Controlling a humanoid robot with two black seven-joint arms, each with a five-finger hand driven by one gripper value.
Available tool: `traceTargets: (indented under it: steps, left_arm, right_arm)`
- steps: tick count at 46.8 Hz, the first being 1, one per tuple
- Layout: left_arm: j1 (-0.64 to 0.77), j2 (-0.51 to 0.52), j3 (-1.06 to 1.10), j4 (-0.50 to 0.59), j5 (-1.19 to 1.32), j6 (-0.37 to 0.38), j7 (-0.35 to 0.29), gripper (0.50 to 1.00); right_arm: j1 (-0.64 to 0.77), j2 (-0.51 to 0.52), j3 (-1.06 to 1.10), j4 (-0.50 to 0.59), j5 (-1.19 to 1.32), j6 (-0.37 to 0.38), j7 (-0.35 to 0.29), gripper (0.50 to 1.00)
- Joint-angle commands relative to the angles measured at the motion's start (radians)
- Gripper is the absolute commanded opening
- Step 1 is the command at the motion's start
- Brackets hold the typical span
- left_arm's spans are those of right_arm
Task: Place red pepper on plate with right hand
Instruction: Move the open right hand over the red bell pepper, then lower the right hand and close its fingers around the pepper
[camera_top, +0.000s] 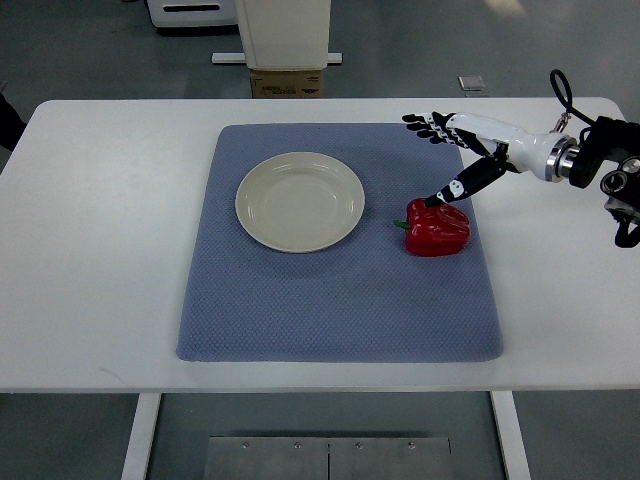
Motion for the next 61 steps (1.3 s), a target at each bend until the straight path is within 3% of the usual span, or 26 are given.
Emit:
traceTargets:
  steps: [1,24,61]
  left_arm:
    - [0.000,0.000,0.000,0.000,0.000,0.000,-0.001,1.000]
    - [0.000,0.000,0.000,0.000,0.000,0.000,0.000,1.000]
    - [0.000,0.000,0.000,0.000,0.000,0.000,-0.001,1.000]
  right_arm:
    - [0.010,0.000,-0.031,0.000,-0.017,0.001,0.017,0.993]
    - [0.024,0.006,-0.143,-0.009,-0.043,-0.009,0.089,0.993]
    - [0.004,0.028,-0.235,-0.038,-0.045,-0.062,0.103,0.970]
